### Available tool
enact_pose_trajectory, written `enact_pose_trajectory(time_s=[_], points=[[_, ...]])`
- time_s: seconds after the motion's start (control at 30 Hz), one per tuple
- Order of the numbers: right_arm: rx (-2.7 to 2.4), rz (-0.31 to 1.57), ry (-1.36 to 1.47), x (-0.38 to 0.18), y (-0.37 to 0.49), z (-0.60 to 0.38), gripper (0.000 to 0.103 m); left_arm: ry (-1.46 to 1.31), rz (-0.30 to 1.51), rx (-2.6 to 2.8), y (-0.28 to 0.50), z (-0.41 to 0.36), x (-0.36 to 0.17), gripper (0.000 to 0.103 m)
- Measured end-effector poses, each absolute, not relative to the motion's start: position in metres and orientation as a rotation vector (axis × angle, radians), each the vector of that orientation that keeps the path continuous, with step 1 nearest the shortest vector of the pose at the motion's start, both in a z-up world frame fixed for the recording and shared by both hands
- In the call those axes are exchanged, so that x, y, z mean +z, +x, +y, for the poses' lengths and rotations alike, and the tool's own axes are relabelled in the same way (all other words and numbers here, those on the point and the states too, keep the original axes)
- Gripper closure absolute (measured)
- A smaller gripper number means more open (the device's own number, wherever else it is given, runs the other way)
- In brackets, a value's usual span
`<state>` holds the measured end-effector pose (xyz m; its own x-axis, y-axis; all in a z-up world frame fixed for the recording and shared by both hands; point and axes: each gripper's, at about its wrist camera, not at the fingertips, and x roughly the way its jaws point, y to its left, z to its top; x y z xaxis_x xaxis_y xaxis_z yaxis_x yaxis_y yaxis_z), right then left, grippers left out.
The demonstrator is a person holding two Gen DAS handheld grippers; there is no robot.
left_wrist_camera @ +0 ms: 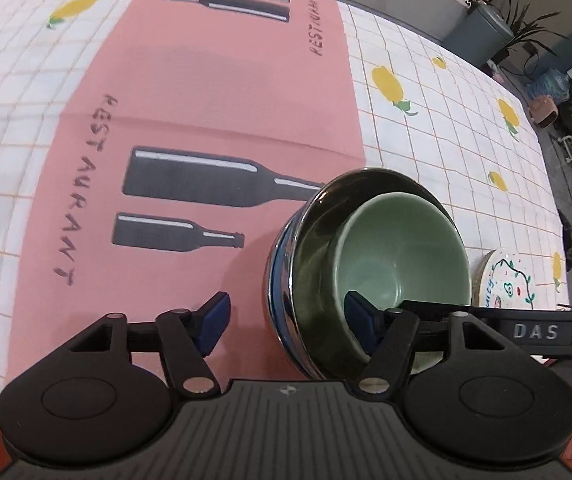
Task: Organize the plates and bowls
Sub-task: 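Close both grippers on the steel bowl rim of the stack, then lift the bowl stack and carry it over the stacked plates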
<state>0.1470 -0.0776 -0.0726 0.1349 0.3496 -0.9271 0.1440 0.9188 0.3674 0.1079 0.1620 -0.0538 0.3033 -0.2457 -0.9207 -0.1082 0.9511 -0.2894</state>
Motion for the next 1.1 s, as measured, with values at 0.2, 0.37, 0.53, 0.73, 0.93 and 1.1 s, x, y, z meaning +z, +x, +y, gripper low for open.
enact_pose_trajectory(time_s=[0.2, 0.37, 0.53, 0.73, 0.93, 1.1], points=[[0.148, 1.467, 0.442, -0.082, 0.152, -0.075, 0.029, -0.359, 1.278, -0.118, 0.111, 0.165, -0.063, 0.033], [0.154, 1.477, 0.488, -0.09, 0.153, -0.077, 0.033, -0.409, 1.279, -0.134, 0.114, 0.167, -0.07, 0.04], [0.183, 1.477, 0.591, -0.096, 0.152, -0.082, 0.047, -0.439, 1.258, -0.138, 0.111, 0.165, -0.073, 0.045], [0.206, 1.457, 0.592, -0.09, 0.15, -0.076, 0.062, -0.461, 1.253, -0.107, 0.11, 0.165, -0.072, 0.047], [0.21, 1.445, 0.577, -0.087, 0.148, -0.077, 0.066, -0.471, 1.26, -0.084, 0.107, 0.165, -0.071, 0.048], [0.217, 1.445, 0.572, -0.084, 0.144, -0.079, 0.067, -0.459, 1.256, -0.07, 0.101, 0.16, -0.065, 0.048]])
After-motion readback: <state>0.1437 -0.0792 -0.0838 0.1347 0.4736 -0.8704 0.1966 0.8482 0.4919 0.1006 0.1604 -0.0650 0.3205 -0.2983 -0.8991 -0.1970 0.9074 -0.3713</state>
